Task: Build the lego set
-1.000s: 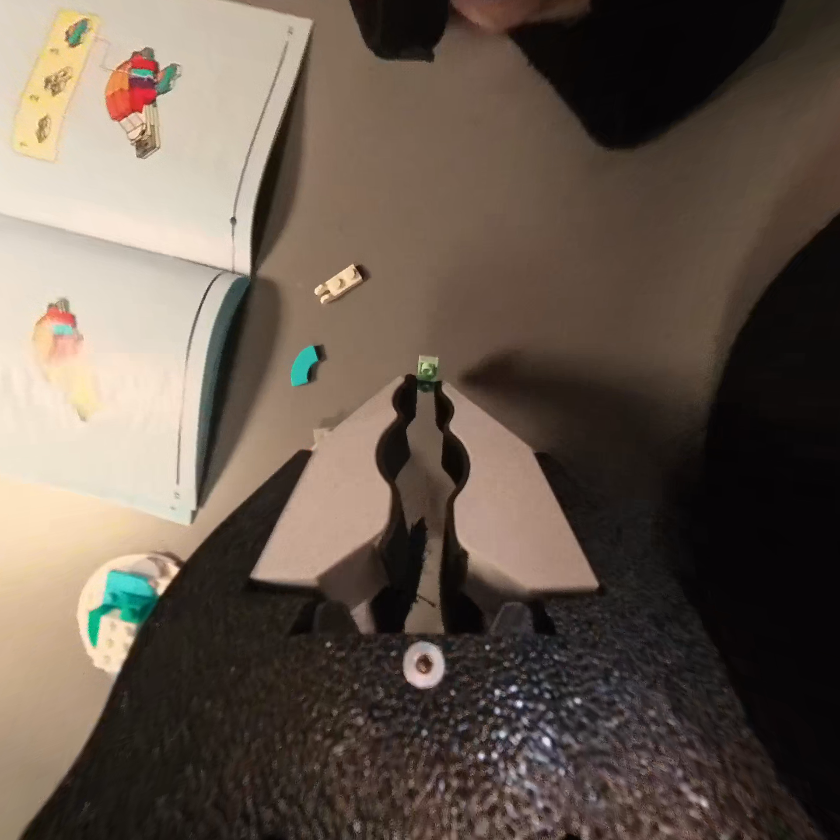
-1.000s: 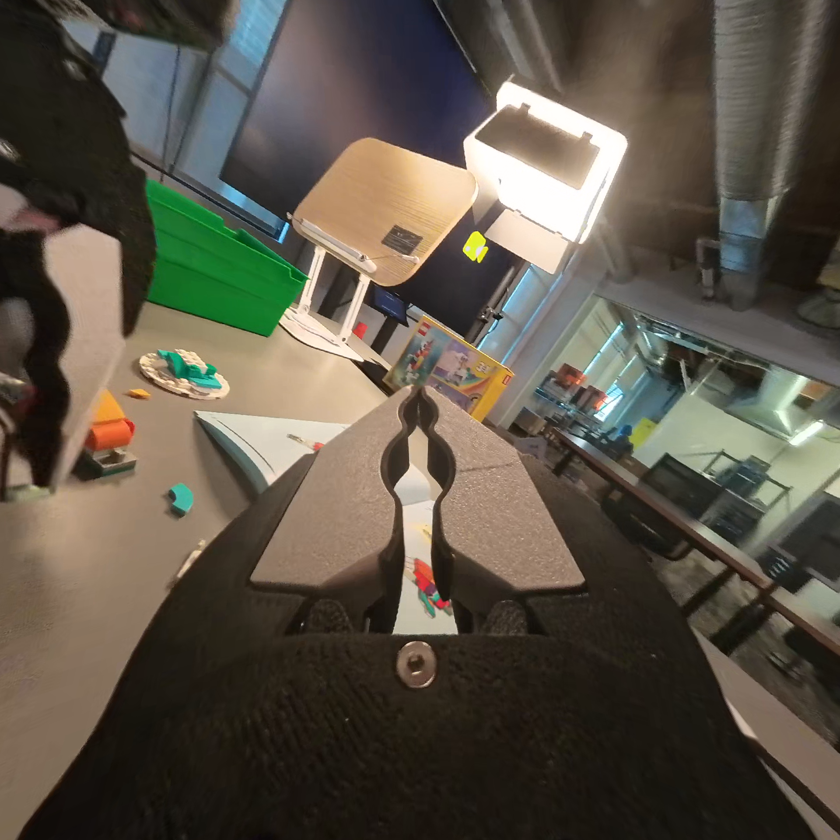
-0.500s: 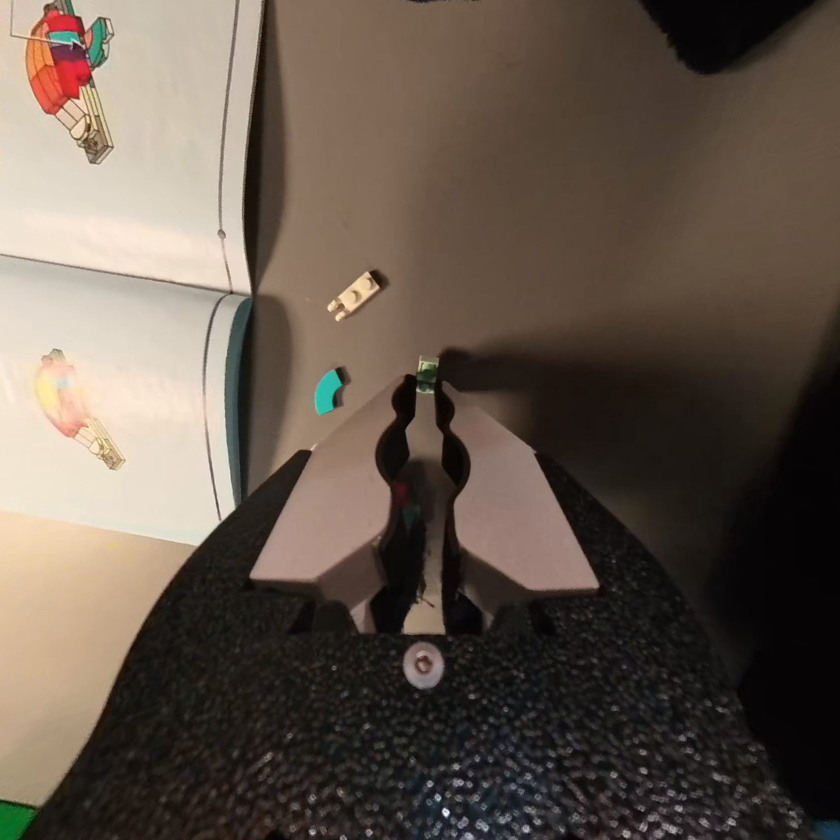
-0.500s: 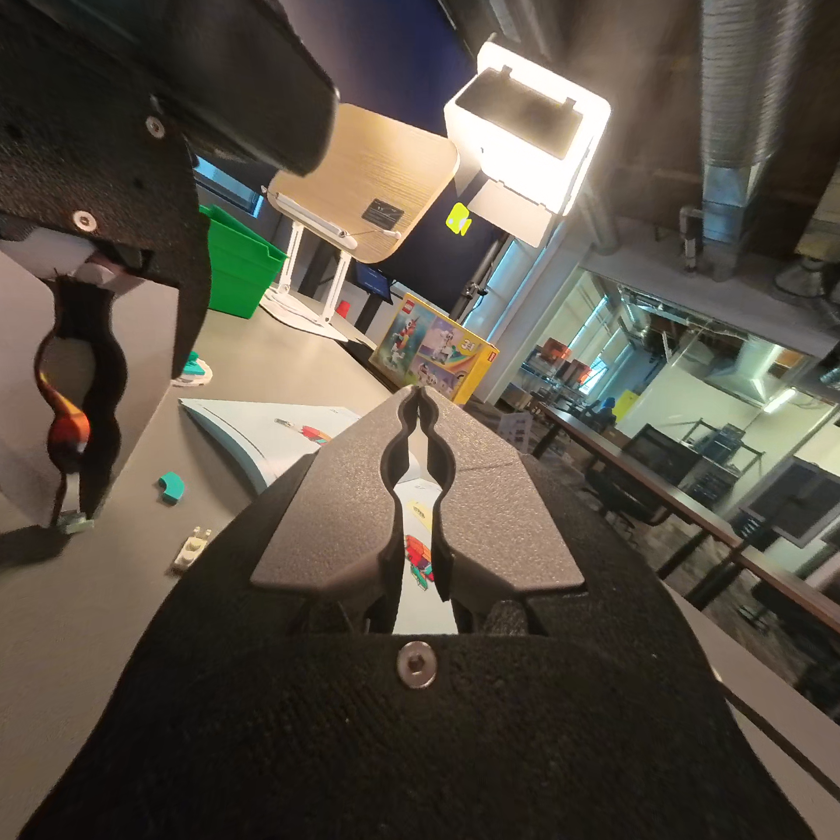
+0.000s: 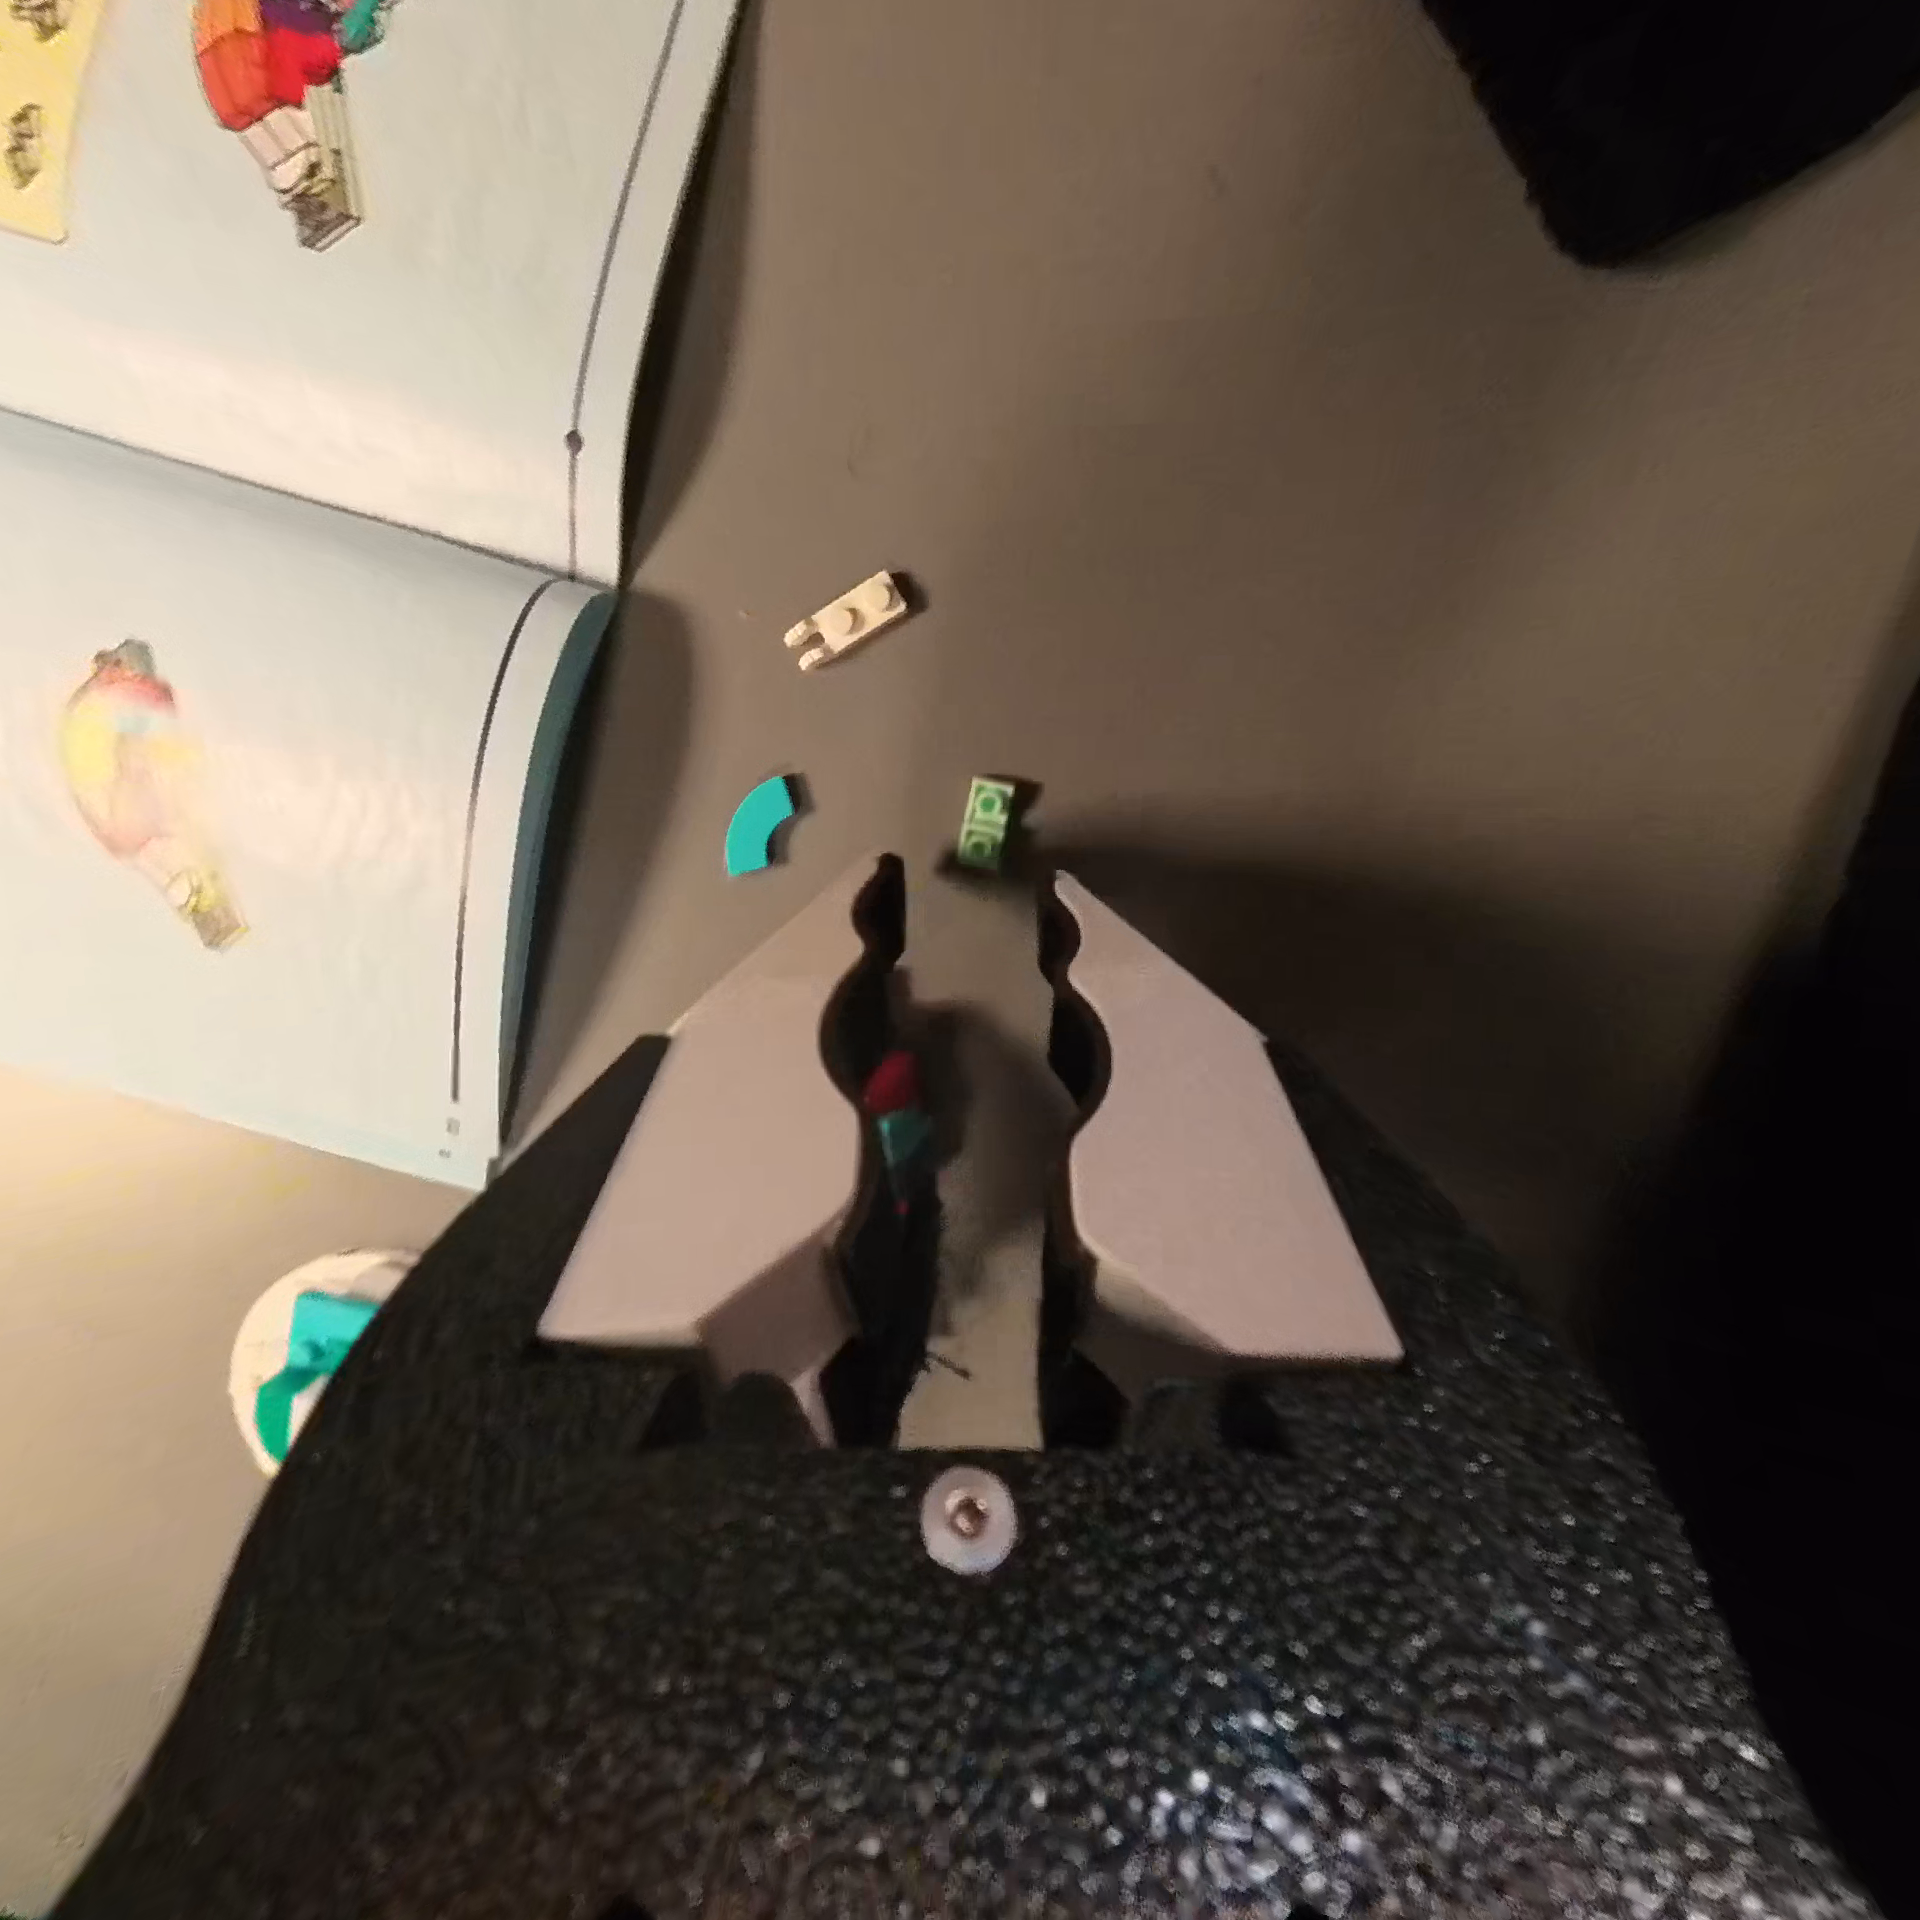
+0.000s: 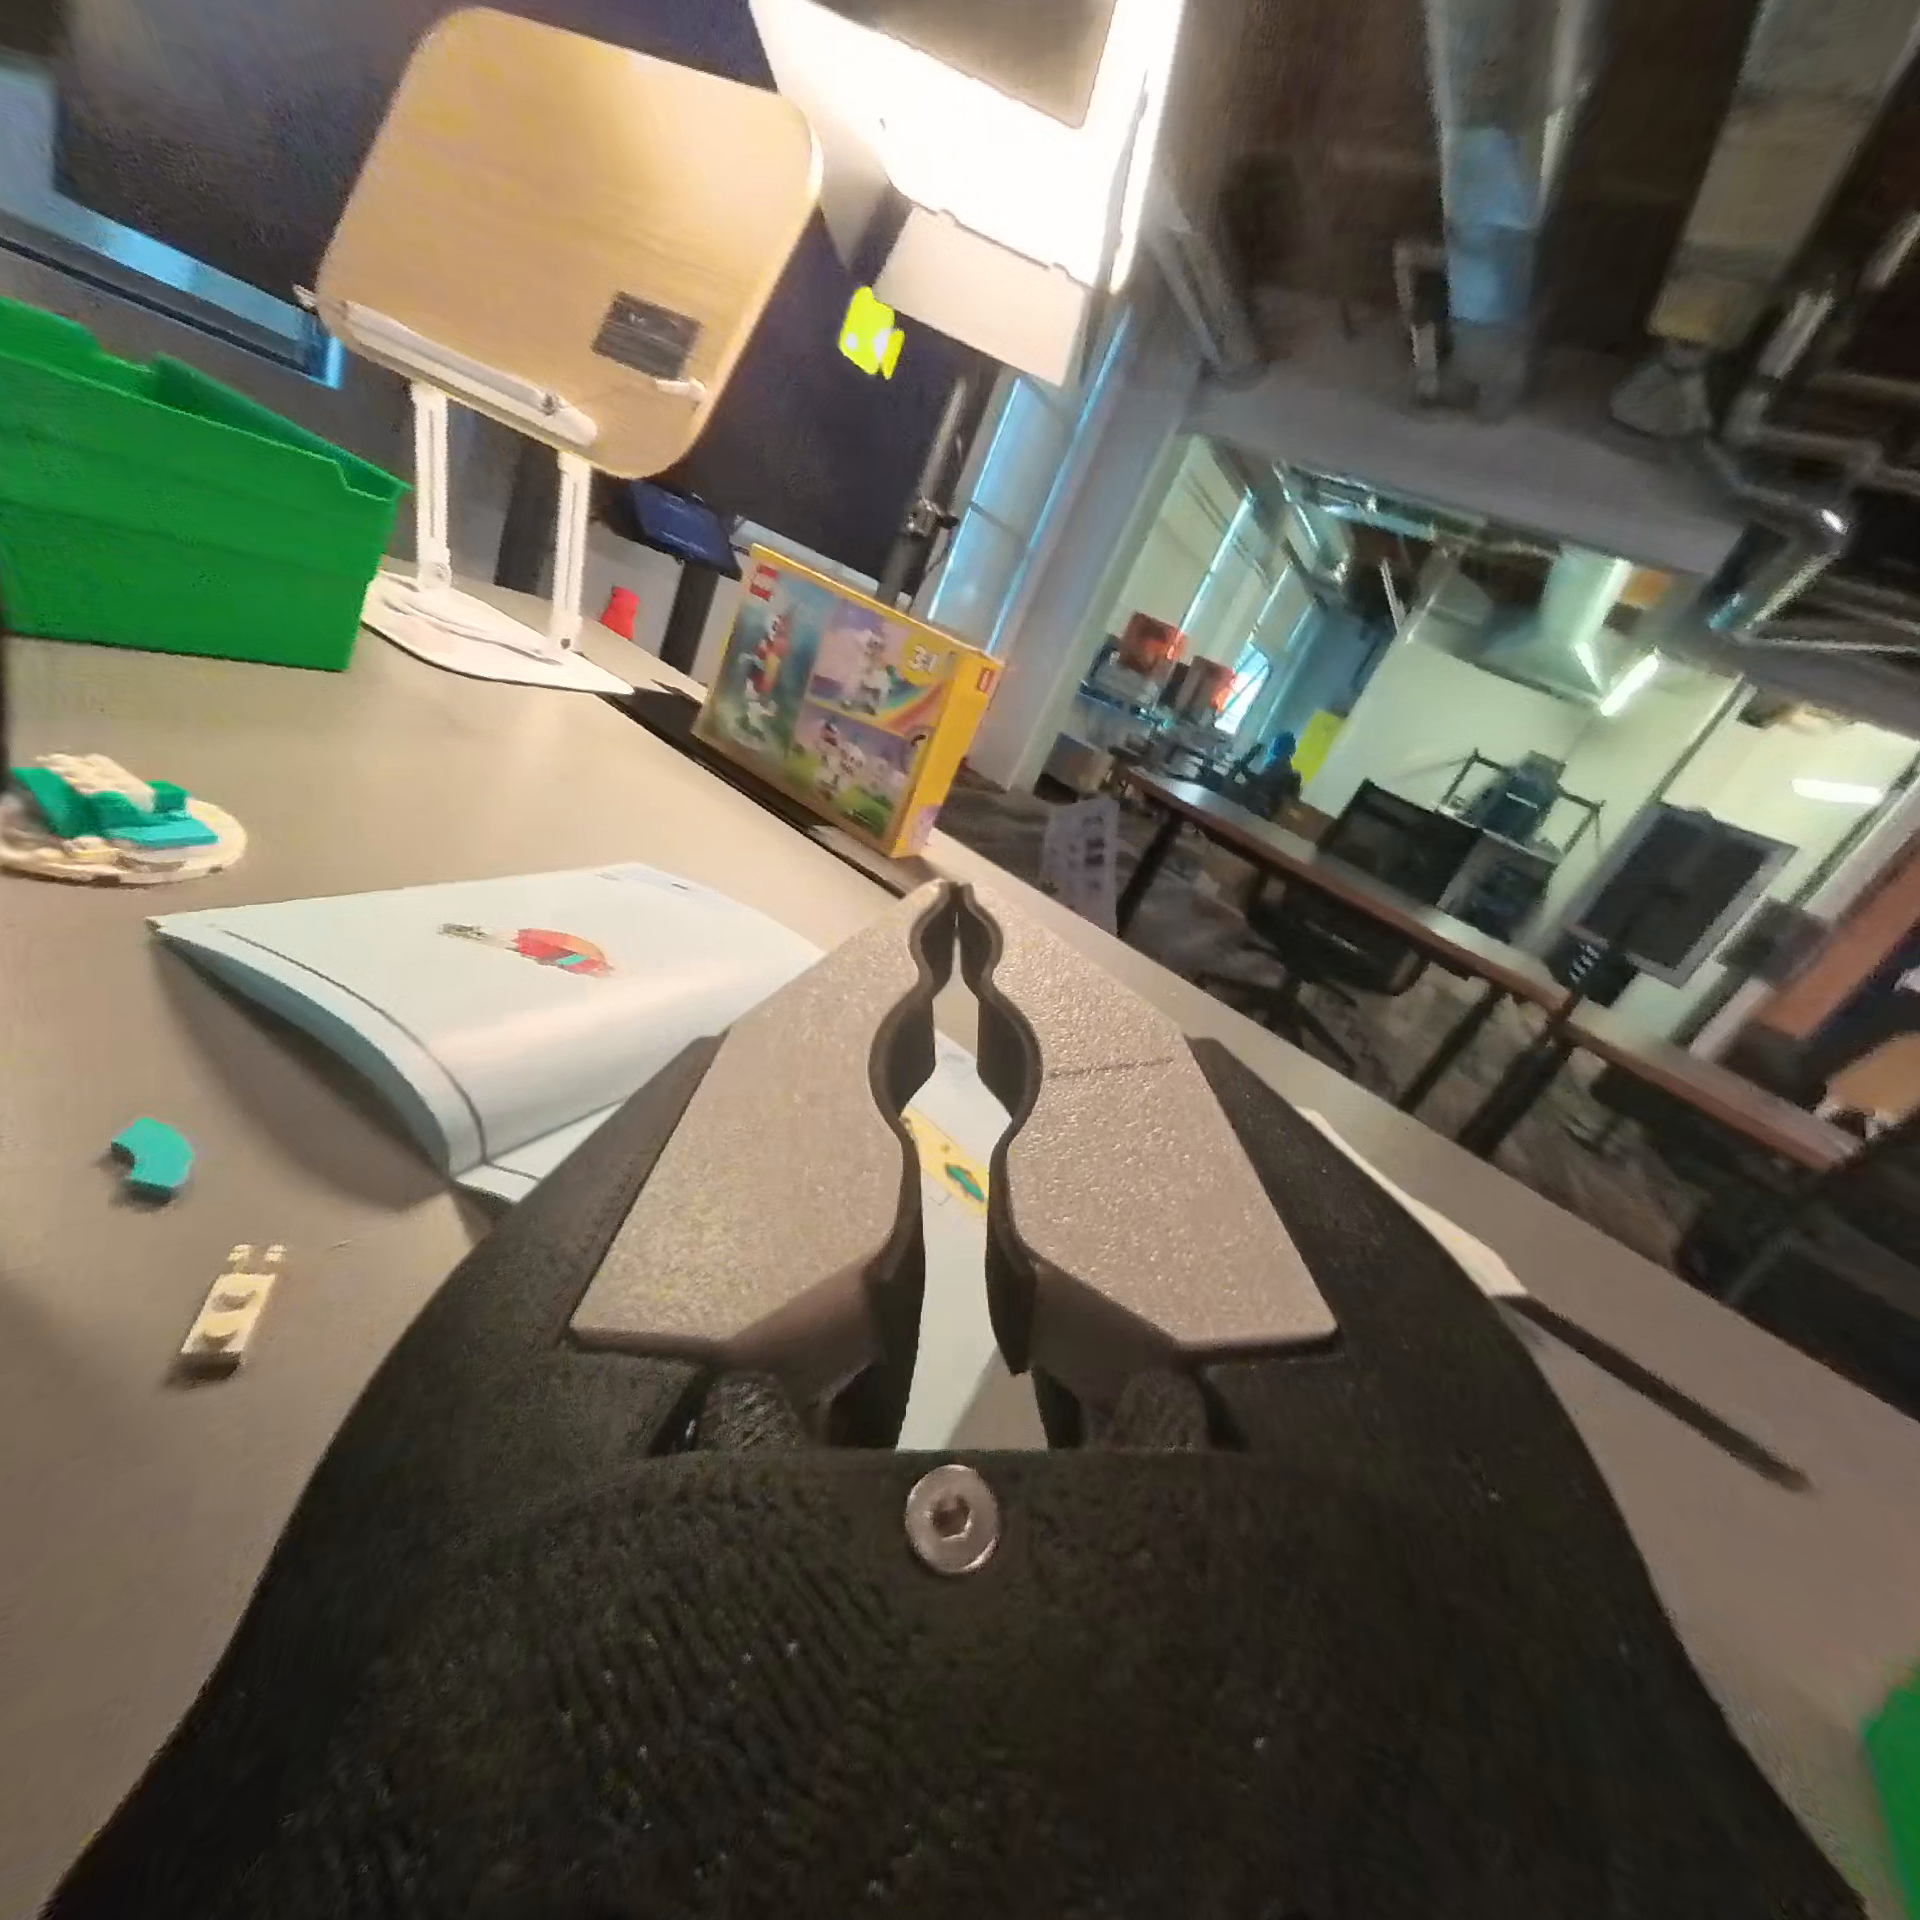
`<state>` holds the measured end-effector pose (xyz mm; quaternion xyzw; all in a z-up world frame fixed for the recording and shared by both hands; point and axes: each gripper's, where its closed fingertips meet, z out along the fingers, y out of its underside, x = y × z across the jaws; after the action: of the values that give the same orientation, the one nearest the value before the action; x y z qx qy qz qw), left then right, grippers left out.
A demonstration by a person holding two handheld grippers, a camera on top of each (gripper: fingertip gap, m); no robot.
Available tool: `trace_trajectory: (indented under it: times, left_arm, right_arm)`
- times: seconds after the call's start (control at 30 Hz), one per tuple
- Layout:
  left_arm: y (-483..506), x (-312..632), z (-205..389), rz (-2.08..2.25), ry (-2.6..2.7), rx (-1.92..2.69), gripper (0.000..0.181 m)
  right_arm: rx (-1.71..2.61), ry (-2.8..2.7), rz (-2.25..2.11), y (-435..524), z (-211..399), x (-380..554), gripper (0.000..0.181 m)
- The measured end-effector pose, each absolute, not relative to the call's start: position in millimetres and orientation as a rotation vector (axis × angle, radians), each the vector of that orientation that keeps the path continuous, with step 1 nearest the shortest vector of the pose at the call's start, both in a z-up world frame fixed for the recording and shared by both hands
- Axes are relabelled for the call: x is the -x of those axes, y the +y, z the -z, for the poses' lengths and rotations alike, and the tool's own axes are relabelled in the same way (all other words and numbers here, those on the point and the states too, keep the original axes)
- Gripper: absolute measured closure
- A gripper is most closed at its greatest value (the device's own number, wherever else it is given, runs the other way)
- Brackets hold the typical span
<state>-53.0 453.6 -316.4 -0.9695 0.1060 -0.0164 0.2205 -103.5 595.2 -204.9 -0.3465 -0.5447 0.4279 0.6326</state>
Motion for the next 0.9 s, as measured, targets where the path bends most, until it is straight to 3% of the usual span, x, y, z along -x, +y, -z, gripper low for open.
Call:
trace_trajectory:
  times: [0.03, 0.33, 0.5, 0.9]
  left_arm:
    - [451.0, 54.1, 313.9, 0.036, 0.269, 2.666, 0.157]
    - [432.6, 38.1, 304.0, 0.078, 0.151, 2.46, 0.152]
    - [428.4, 33.7, 296.9, 0.049, 0.125, 2.365, 0.154]
    - [428.1, 34.3, 294.1, 0.085, 0.109, 2.287, 0.156]
  right_arm:
    - [0.802, -1.242, -0.977, 597.4, 204.9, 103.3, 0.181]
    - [0.52, -1.641, -1.289, 516.0, 223.6, 79.7, 0.169]
    - [0.608, -2.101, -1.477, 476.6, 258.2, 56.2, 0.16]
    - [0.768, -2.557, -1.273, 458.9, 314.5, 44.8, 0.16]
